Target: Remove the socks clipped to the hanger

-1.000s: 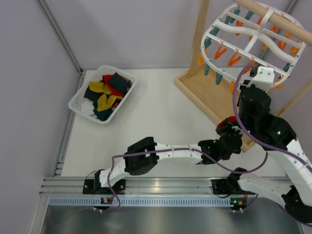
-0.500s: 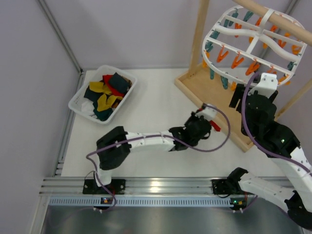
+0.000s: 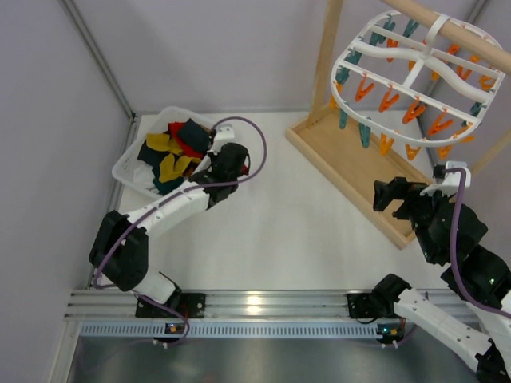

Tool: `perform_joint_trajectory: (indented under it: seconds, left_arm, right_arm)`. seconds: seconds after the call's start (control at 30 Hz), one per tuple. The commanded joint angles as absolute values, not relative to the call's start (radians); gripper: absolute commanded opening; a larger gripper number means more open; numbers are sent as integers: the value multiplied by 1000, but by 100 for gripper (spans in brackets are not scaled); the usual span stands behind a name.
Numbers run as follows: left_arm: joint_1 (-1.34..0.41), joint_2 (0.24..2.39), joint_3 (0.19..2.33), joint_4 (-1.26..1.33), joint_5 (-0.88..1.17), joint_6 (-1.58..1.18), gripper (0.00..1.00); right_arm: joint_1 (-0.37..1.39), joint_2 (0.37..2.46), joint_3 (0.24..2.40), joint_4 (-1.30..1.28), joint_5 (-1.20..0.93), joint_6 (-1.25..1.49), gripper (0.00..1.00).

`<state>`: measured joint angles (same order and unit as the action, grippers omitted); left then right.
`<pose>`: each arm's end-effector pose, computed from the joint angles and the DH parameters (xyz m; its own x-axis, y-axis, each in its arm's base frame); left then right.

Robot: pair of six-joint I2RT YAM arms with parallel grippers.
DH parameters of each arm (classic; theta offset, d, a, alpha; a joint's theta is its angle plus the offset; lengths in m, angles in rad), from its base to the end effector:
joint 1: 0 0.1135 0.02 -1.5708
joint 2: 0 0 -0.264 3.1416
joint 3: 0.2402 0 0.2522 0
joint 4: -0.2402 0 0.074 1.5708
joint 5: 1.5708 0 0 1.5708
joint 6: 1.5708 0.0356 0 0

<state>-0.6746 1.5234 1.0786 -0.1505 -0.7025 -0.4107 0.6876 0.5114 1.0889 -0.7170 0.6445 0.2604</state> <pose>0.2785 -0.1933 0.2692 -0.4250 -0.0503 -0.9038 -0.1208 0.9927 0.0016 0.0628 0.0239 0.4125 -0.1161 0.1710 -0.9784 -0.0183 0.9845 0.1743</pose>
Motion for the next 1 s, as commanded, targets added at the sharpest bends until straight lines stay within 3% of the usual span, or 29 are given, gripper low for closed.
perform_joint_trajectory:
  seconds: [0.0,0.3,0.33,0.43,0.47,0.53,0.77,0.97]
  left_arm:
    - [-508,1454,1123,-244,-611,-477,0]
    - [-152,1549,1275,-299,-465,-494,0]
    - [-134,1575,1288,-302,-425,-494,5]
    - [-81,1635,1330,-317,-365,-495,37]
    - [-77,1637,1325,-319,-336,-499,70]
    - [-78,1608,1302,-318,-284,-514,98]
    - [-130,1294,1197,-370,-206,-534,98]
    - [-282,998,1118,-518,-246,-471,98]
  right_arm:
    - [703,445,1002,-683,502,288,100]
    - [704,419,986,-718,508,285,99]
    - [703,419,982,-718,508,287,99]
    - [703,423,965,-710,496,294,99]
    - [703,423,960,-710,488,301,100]
    - [703,428,945,-709,485,307,100]
    - [703,459,891,-657,502,313,100]
    - [703,472,827,-598,646,356,100]
